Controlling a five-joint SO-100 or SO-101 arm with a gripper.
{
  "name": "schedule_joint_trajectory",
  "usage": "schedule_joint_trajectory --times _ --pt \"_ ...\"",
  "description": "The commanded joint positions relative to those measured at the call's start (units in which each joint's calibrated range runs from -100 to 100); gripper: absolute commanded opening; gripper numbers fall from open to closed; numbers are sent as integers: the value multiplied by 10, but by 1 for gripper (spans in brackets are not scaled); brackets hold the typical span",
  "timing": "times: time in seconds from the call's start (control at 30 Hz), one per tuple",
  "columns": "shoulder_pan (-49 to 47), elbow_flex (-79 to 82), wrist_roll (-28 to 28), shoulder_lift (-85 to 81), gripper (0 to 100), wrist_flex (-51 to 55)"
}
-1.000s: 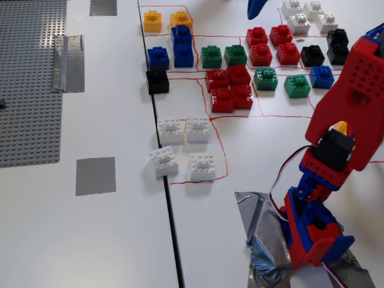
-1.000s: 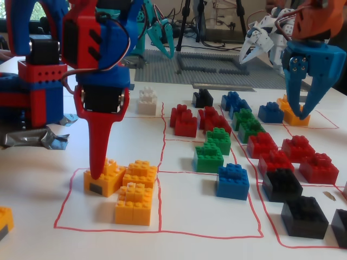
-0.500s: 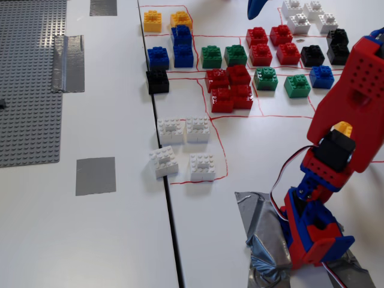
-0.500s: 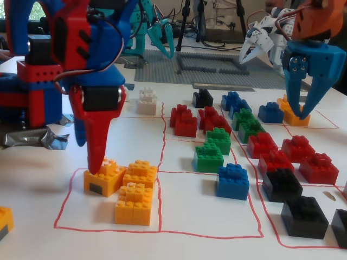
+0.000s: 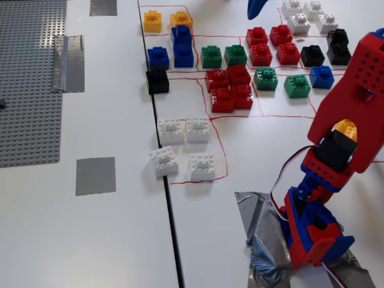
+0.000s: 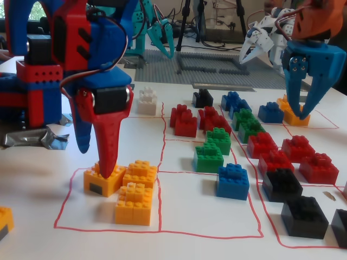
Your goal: Grab the block and put it in the grey marker
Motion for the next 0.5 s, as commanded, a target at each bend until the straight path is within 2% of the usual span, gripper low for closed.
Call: schedule_joint_trajectory --times 0.0,0.47 --pt "-8 -41 10 -4 27 -10" --pt "-44 -53 31 38 26 -27"
